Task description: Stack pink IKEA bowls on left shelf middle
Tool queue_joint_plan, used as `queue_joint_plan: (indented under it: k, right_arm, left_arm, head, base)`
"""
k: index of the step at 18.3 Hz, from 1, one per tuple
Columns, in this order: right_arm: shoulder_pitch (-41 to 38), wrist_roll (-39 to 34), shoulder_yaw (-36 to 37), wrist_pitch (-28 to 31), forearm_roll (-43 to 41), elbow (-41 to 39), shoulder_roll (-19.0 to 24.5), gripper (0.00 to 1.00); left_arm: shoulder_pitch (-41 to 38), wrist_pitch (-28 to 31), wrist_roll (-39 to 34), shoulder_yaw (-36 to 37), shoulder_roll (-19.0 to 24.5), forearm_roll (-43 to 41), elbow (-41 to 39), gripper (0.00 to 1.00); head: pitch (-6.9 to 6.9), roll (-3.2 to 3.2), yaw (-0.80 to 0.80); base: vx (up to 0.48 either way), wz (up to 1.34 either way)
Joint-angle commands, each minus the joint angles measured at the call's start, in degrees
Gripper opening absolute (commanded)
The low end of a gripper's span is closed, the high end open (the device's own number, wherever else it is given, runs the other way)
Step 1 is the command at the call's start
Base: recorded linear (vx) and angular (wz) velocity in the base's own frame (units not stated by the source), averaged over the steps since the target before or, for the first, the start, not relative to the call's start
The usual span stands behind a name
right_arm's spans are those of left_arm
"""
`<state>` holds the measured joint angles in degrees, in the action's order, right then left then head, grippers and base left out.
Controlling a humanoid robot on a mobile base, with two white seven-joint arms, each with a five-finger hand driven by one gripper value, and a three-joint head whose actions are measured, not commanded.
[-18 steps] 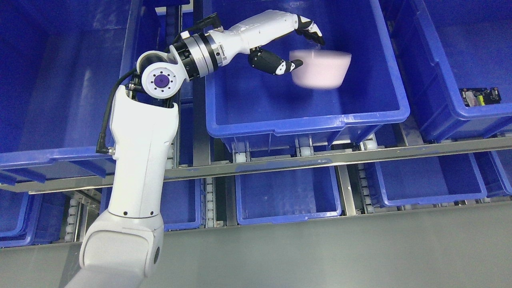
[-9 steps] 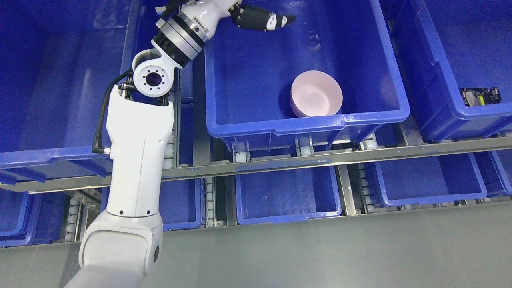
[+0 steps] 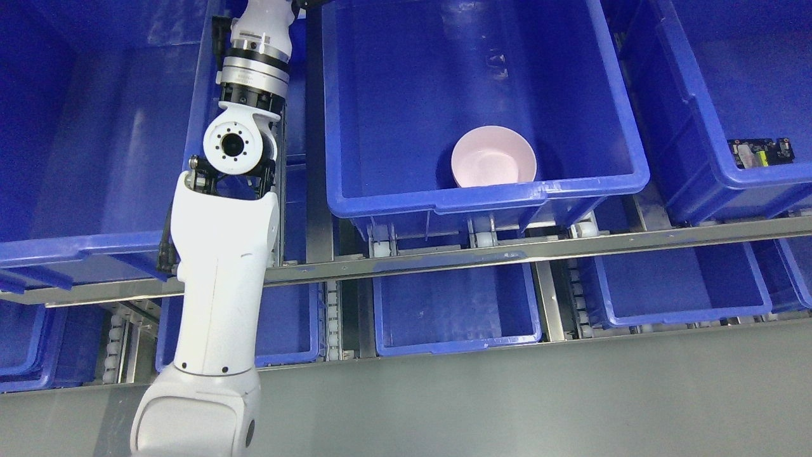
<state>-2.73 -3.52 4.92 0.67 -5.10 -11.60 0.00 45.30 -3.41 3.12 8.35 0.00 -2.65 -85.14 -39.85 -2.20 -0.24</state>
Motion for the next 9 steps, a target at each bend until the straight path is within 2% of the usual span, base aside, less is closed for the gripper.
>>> queue_joint_plan:
  k: [1, 5, 9]
  right_arm:
    - [0.00, 0.00, 0.00, 0.03, 0.00, 0.00, -1.00, 1.00]
    - [0.00, 0.00, 0.00, 0.03, 0.00, 0.00, -1.00, 1.00]
    - [0.00, 0.00, 0.00, 0.03, 0.00, 0.00, -1.00, 1.00]
  left_arm:
    - [-5.30, 2.53, -0.31, 4.39, 1.00, 3.35, -11.18, 1.00]
    - [-10.31, 2.53, -0.31, 4.39, 1.00, 3.35, -13.46, 1.00]
    - [-11.11, 2.53, -0.22, 3.86, 1.00, 3.35, -14.53, 1.00]
  head:
    - [0.00, 0.00, 0.00]
    - [0.00, 0.00, 0.00]
    - [0.00, 0.00, 0.00]
  base:
    - [0.000, 0.00]
    - [0.000, 0.00]
    - [0.000, 0.00]
